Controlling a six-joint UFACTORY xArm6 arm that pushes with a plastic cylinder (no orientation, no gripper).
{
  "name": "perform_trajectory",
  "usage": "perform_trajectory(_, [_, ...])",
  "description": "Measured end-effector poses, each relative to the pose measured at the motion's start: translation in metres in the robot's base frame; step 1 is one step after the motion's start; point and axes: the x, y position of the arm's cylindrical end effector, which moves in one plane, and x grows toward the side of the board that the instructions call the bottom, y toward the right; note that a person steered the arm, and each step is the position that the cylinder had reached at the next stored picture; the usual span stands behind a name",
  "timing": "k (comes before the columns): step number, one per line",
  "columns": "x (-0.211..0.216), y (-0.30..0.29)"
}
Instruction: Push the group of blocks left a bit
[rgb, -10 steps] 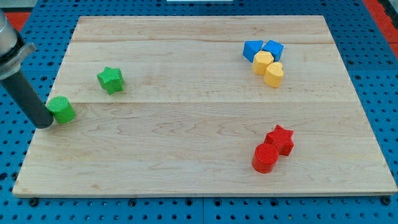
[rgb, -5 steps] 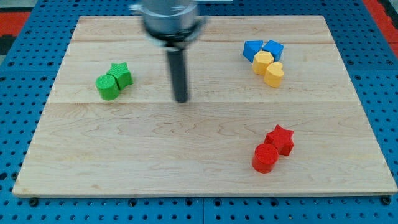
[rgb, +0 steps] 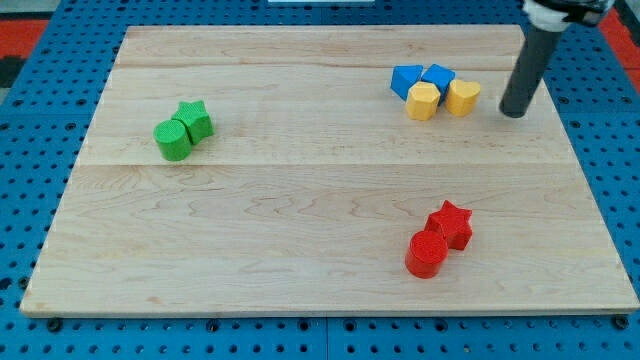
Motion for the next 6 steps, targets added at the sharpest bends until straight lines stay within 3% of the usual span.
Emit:
perform_trajectory(2, [-0.007,-0.065])
perform_trajectory(6, [-0.036,-0.056])
